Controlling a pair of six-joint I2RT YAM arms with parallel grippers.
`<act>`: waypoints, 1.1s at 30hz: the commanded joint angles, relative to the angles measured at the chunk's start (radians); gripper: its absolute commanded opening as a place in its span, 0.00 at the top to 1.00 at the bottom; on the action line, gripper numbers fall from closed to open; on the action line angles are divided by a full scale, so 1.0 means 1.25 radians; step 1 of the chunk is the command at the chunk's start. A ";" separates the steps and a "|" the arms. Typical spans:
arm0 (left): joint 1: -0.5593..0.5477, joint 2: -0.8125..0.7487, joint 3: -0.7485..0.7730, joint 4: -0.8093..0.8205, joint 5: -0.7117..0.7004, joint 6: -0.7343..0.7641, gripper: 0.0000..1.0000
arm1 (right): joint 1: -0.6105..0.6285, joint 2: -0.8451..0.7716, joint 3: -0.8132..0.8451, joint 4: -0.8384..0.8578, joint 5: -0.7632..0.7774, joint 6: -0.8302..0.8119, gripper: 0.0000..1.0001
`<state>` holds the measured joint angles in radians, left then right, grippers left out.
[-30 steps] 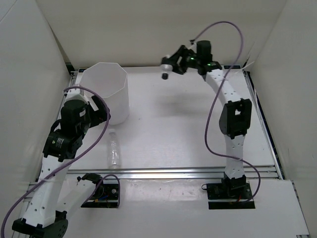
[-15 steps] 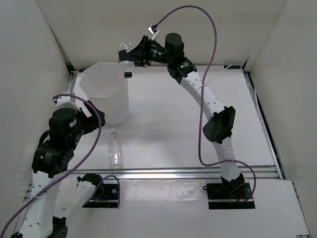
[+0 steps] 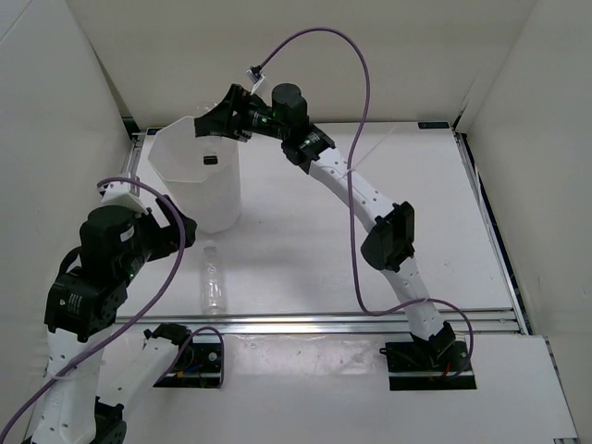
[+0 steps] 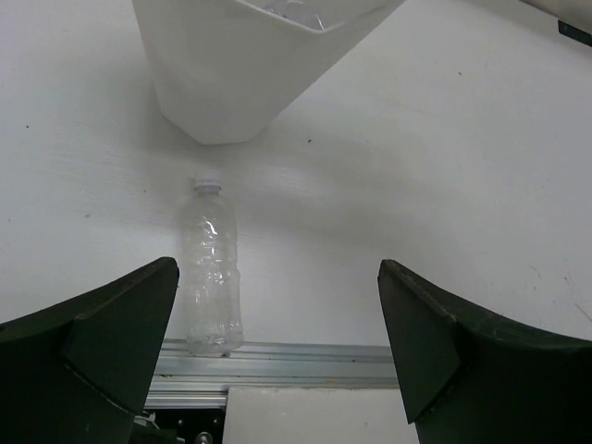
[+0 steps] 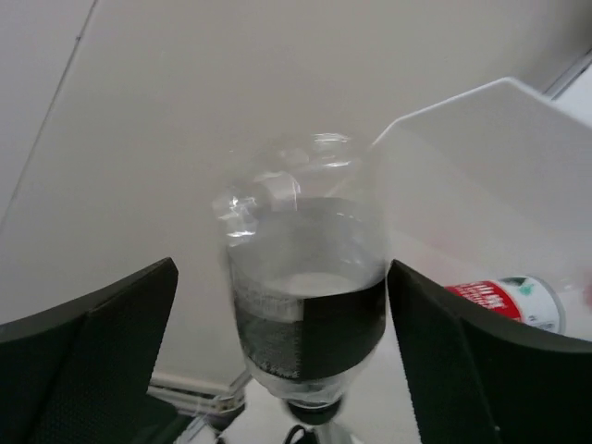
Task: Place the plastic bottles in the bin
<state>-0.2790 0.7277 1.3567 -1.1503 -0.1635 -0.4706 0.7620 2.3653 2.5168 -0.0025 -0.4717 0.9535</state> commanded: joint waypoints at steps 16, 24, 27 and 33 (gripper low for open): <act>-0.004 0.018 -0.280 0.175 0.012 -0.139 0.00 | -0.174 -0.366 -0.111 -0.226 0.002 -0.176 0.00; -0.004 0.232 -0.322 0.183 0.030 -0.135 0.00 | -0.198 -0.447 -0.162 -0.322 -0.006 -0.229 0.00; -0.004 0.261 -0.340 0.202 0.040 -0.135 0.00 | -0.217 -0.456 -0.170 -0.339 -0.014 -0.229 0.00; -0.004 0.298 -0.385 0.245 0.040 -0.143 0.00 | -0.251 -0.464 -0.170 -0.354 -0.031 -0.236 0.00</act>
<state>-0.2790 1.0962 0.8963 -0.8970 -0.1223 -0.6380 0.4629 1.8072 2.2940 -0.4469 -0.4824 0.6876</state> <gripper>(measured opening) 0.998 0.998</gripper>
